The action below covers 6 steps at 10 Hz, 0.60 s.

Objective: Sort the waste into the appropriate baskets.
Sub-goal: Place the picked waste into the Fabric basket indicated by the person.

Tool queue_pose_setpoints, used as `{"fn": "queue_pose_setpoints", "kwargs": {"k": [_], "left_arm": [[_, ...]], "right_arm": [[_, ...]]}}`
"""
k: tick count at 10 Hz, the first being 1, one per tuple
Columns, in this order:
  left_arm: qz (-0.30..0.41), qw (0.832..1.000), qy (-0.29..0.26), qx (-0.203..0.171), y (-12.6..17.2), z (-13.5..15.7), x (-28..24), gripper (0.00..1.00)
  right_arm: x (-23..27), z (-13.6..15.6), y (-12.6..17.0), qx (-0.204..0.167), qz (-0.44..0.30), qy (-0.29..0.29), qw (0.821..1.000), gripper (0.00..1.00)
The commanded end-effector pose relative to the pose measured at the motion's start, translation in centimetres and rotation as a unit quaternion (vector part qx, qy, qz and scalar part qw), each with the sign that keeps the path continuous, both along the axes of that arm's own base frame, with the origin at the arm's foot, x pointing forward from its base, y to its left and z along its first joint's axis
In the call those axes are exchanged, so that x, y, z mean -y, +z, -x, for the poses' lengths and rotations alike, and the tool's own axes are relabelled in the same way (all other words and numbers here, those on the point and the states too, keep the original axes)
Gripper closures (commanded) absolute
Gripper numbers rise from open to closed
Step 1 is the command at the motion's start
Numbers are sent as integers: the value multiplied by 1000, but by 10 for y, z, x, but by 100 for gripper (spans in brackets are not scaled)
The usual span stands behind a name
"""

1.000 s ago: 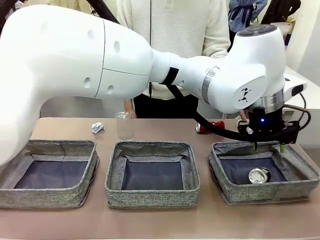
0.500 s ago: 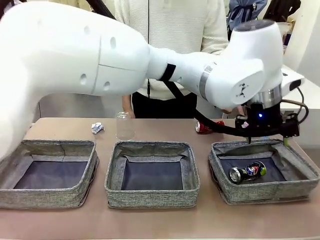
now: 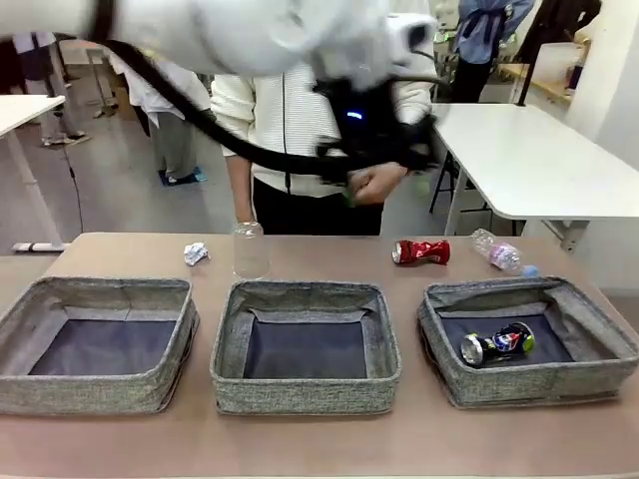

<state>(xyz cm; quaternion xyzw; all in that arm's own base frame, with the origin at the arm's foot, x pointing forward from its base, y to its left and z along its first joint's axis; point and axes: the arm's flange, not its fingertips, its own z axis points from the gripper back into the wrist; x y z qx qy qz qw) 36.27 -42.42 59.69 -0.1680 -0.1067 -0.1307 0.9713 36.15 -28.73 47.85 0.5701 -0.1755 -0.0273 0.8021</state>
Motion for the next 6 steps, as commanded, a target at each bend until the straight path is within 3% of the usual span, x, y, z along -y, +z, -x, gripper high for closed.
{"fn": "queue_pose_setpoints", "kwargs": {"k": [1,3,4,5,6], "left_arm": [[55,997,30,-54,-13,24,-135,0],[144,982,104,-71,-27,31,-228,0],[200,971,115,-70,-32,38,-272,0],[250,955,133,-87,-39,44,-319,0],[346,928,98,-97,-47,49,-357,0]], "right_arm": [[-78,-9,3,-14,-19,55,998,0],[-145,-2,-1,-27,-54,119,991,0],[-175,5,-2,-39,-80,147,985,0],[-204,11,-4,-65,-94,168,979,0],[-224,14,-6,-88,-87,159,980,0]]}}
